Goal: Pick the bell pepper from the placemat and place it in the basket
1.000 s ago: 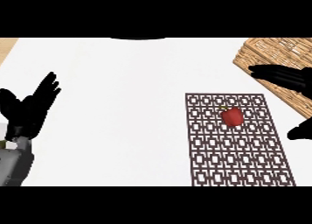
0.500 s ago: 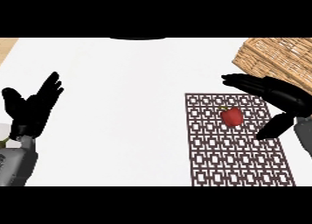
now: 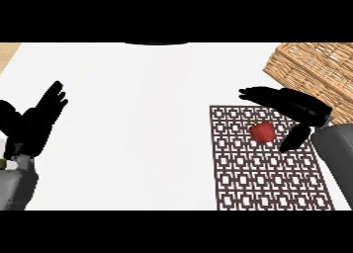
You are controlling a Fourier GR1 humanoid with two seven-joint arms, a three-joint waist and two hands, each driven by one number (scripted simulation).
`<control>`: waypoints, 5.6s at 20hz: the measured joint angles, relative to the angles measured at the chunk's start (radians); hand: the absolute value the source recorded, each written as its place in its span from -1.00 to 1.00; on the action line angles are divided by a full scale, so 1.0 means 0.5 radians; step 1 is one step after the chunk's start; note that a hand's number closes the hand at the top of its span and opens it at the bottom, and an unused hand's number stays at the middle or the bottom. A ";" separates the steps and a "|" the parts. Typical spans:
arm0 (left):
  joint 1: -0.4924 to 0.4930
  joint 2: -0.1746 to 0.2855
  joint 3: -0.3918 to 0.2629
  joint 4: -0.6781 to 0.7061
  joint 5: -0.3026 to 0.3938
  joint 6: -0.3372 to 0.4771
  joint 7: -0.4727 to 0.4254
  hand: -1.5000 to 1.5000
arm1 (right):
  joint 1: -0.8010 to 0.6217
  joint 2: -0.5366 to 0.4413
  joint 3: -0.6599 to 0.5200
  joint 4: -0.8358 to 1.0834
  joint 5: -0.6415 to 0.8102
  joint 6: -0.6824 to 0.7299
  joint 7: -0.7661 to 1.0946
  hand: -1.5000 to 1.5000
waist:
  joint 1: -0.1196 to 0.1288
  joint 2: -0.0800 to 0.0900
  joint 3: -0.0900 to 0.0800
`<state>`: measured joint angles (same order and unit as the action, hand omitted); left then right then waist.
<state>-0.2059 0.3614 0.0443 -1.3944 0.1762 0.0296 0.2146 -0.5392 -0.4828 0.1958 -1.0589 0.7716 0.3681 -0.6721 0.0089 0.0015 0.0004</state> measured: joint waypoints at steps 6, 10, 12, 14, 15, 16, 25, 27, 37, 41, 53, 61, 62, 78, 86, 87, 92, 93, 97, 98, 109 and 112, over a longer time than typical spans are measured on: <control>-0.018 -0.010 0.069 0.005 -0.010 -0.062 0.030 0.00 | -0.038 -0.010 -0.077 0.145 0.092 -0.029 -0.152 -1.00 | -0.005 0.000 0.000; -0.020 -0.039 0.079 0.013 -0.043 -0.068 0.027 0.00 | -0.029 -0.023 -0.092 0.157 0.094 -0.009 -0.193 -1.00 | -0.008 -0.002 -0.001; -0.020 -0.035 0.097 0.029 -0.047 -0.086 0.017 0.00 | -0.025 -0.044 -0.086 0.161 0.094 -0.004 -0.226 -1.00 | -0.010 -0.001 0.000; -0.033 -0.059 0.083 0.012 -0.073 -0.064 0.039 0.00 | -0.012 -0.033 -0.074 0.143 0.089 -0.011 -0.234 -1.00 | -0.011 -0.003 -0.001; -0.031 -0.081 0.065 -0.003 -0.102 -0.037 0.050 0.00 | -0.010 -0.024 -0.064 0.149 0.096 -0.019 -0.238 -1.00 | -0.011 -0.003 -0.001; -0.011 -0.080 0.075 0.006 -0.102 -0.052 0.029 0.00 | -0.009 -0.013 -0.050 0.159 0.111 -0.034 -0.246 -1.00 | -0.009 -0.002 -0.001; -0.042 -0.123 0.126 0.047 -0.153 -0.078 0.009 0.00 | 0.041 0.054 -0.063 0.254 0.282 -0.198 -0.309 -1.00 | -0.012 -0.001 0.000; -0.013 -0.124 0.137 0.019 -0.153 -0.103 0.013 0.00 | 0.041 0.081 -0.078 0.279 0.321 -0.231 -0.313 -1.00 | -0.010 -0.002 0.000; -0.018 -0.158 0.171 0.047 -0.197 -0.127 -0.020 0.00 | 0.047 0.184 -0.015 0.336 0.599 -0.475 -0.342 1.00 | -0.009 -0.008 -0.005; -0.029 -0.157 0.195 0.025 -0.196 -0.140 0.015 0.00 | 0.060 0.206 -0.021 0.329 0.664 -0.517 -0.374 1.00 | -0.006 -0.013 -0.008; -0.050 -0.164 0.184 0.043 -0.197 -0.154 0.016 0.00 | -0.097 0.748 -0.566 0.434 0.523 -0.550 1.389 1.00 | 0.006 -0.029 -0.044; -0.139 -0.203 0.103 0.047 -0.212 -0.185 0.055 0.00 | -0.425 0.932 -0.535 0.301 0.018 -1.246 2.022 1.00 | 0.158 -0.005 -0.001; -0.147 -0.207 0.098 0.056 -0.213 -0.188 0.055 0.00 | -0.479 0.939 -0.483 0.277 -0.009 -1.355 2.091 1.00 | 0.165 -0.005 -0.001; -0.084 -0.192 0.167 0.058 -0.223 -0.151 0.022 0.00 | -1.432 0.925 -0.011 0.463 0.423 -1.885 3.379 1.00 | 0.037 -0.004 -0.004; -0.050 -0.208 0.170 0.034 -0.233 -0.143 0.013 0.00 | -1.693 0.757 -0.221 0.767 0.558 -1.901 3.359 1.00 | 0.027 0.004 -0.003; -0.057 -0.207 0.168 0.024 -0.234 -0.141 0.031 0.00 | -1.708 0.723 -0.246 0.804 0.567 -1.909 3.348 1.00 | 0.027 0.005 -0.003; -0.033 -0.219 0.159 0.000 -0.248 -0.134 0.035 0.00 | -1.783 0.552 -0.323 0.968 0.651 -1.864 3.368 1.00 | 0.023 0.006 -0.003; -0.029 -0.204 0.171 -0.001 -0.234 -0.153 0.036 0.00 | -1.783 0.516 -0.331 0.999 0.672 -1.860 3.367 1.00 | 0.022 0.006 -0.003; -0.013 -0.189 0.194 -0.019 -0.226 -0.161 0.025 0.00 | -1.751 0.406 -0.377 1.042 0.714 -1.852 3.361 1.00 | 0.011 0.002 -0.002; -0.027 -0.195 0.196 -0.005 -0.232 -0.151 0.025 0.00 | -1.723 0.387 -0.390 1.040 0.714 -1.855 3.354 1.00 | 0.005 0.002 -0.002; 0.019 -0.204 0.208 -0.020 -0.243 -0.165 0.006 0.00 | -1.310 0.196 -0.531 0.878 0.575 -1.918 3.107 1.00 | -0.011 -0.003 0.000; 0.021 -0.204 0.210 -0.041 -0.235 -0.176 0.022 0.00 | -1.202 0.156 -0.606 0.894 0.498 -2.007 2.958 1.00 | -0.001 0.002 0.000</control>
<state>-0.1955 0.2594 0.1493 -1.4149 0.0585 -0.0584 0.2255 -1.1404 -0.4049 -0.1072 -0.6118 1.0207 -0.6354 0.8071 0.0084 0.0025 0.0005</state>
